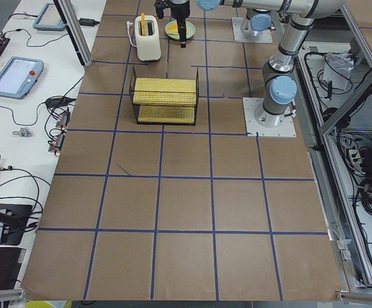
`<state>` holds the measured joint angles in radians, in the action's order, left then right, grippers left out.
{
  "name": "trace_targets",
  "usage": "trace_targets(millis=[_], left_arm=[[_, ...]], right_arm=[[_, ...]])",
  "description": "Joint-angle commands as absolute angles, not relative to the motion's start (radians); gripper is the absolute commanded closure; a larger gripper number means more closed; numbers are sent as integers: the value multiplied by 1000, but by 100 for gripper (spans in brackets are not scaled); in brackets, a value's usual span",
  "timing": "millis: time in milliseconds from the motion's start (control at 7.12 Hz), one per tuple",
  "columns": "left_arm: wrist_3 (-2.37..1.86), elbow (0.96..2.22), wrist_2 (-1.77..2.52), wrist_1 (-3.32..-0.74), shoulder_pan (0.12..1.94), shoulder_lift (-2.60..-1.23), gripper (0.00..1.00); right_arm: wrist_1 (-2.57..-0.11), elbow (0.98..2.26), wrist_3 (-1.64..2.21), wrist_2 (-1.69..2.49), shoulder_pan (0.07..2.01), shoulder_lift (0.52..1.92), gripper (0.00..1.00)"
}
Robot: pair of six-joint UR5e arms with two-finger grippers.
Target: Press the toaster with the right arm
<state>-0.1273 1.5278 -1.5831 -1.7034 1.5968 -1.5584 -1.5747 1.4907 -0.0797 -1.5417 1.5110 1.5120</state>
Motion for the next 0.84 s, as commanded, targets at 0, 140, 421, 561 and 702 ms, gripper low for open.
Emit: trace_targets(millis=[0,140,421,561,702], left_arm=[[-127,1528,-1583,-1704,1597,-1559,0],[-127,1528,-1583,-1704,1597,-1559,0],[-127,1528,-1583,-1703,1597,-1559,0],[-127,1528,-1583,-1703,1597,-1559,0],[-127,1528,-1583,-1704,1597,-1559,0]], right_arm=[[-1572,1491,-81,-1542,1511,1511,1],[-1572,1494,-81,-1542,1511,1512,1],[-1571,1509,-65,-1540,1509,1511,1],[-1571,1509,-78,-1531,1503,1509,1],[-1577,1499,-99,-1523,1502,1491,8]])
